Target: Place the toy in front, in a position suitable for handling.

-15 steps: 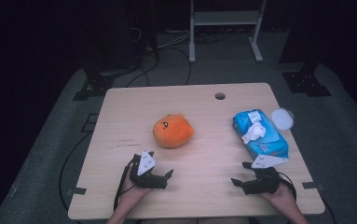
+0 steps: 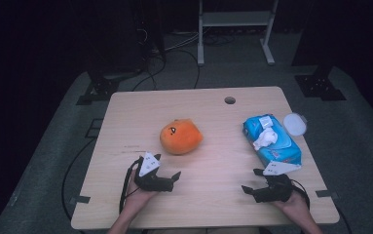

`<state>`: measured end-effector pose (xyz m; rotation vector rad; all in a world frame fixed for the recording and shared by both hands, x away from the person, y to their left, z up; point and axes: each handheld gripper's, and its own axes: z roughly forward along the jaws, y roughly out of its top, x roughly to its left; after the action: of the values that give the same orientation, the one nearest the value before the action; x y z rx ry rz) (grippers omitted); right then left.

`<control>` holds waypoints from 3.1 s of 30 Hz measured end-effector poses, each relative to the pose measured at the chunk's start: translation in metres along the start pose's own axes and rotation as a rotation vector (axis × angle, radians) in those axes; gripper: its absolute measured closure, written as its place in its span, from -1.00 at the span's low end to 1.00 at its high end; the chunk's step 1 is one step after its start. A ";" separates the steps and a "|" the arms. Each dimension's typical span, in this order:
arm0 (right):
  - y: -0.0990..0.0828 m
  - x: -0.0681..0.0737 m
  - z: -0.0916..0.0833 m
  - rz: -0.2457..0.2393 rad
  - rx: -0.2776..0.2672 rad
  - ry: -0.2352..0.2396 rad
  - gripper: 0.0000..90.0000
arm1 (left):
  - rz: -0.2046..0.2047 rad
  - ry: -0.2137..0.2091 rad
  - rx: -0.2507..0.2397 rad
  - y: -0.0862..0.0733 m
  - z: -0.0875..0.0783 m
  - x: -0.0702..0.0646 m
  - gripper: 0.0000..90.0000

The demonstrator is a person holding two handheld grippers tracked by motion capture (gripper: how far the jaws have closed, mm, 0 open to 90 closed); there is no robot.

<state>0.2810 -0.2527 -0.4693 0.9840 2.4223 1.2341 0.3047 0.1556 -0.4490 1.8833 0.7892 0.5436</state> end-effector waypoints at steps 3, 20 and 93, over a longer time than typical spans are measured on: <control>-0.001 -0.002 -0.001 0.022 -0.007 -0.010 -0.60 | -0.009 0.016 -0.052 0.015 -0.002 0.008 -0.92; 0.000 -0.002 -0.005 0.022 -0.027 -0.012 -0.60 | -0.057 0.039 -0.108 0.067 0.016 0.046 -0.92; 0.003 0.009 -0.006 -0.054 -0.030 0.017 -0.60 | -0.092 -0.004 0.153 0.064 0.089 0.069 -0.33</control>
<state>0.2731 -0.2488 -0.4625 0.8973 2.4194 1.2619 0.4293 0.1310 -0.4260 1.9758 0.9322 0.4317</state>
